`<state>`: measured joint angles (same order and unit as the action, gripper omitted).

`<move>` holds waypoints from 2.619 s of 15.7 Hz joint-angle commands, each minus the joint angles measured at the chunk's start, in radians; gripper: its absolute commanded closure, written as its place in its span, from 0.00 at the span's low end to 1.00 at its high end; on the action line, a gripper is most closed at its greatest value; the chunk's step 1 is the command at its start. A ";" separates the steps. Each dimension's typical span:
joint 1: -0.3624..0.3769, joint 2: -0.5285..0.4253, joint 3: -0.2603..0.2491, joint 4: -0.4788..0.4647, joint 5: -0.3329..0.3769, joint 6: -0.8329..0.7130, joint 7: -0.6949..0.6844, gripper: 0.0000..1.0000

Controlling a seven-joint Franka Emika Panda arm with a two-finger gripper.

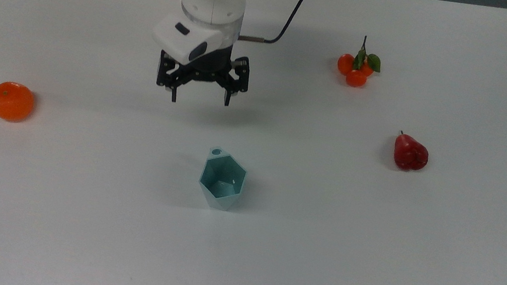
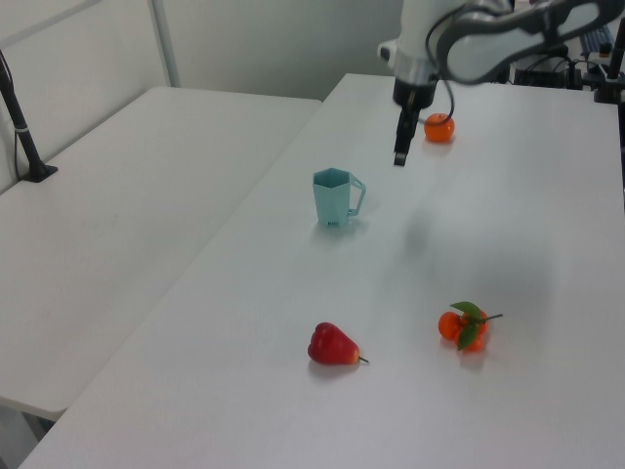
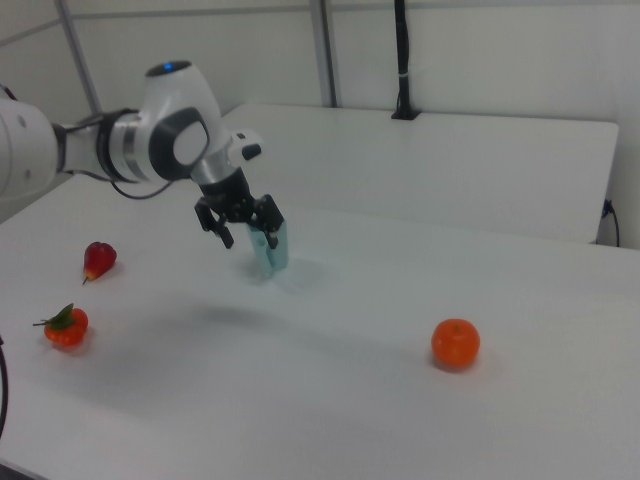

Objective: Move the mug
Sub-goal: 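Lower the open gripper down over the teal hexagonal mug, then close the gripper on the rim of the teal mug, then drag the gripped mug across the table toward the robot base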

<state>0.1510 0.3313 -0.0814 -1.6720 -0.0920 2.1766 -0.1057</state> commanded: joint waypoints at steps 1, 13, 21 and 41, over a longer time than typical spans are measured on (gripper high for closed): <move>0.018 0.098 -0.008 0.028 0.008 0.092 -0.045 0.00; 0.033 0.215 0.008 0.077 0.015 0.264 0.024 0.52; 0.039 0.196 0.009 0.071 0.014 0.261 0.034 0.95; 0.018 -0.291 0.009 -0.520 -0.075 0.069 0.232 0.45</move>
<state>0.1673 0.0788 -0.0682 -2.1602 -0.1488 2.2968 0.1098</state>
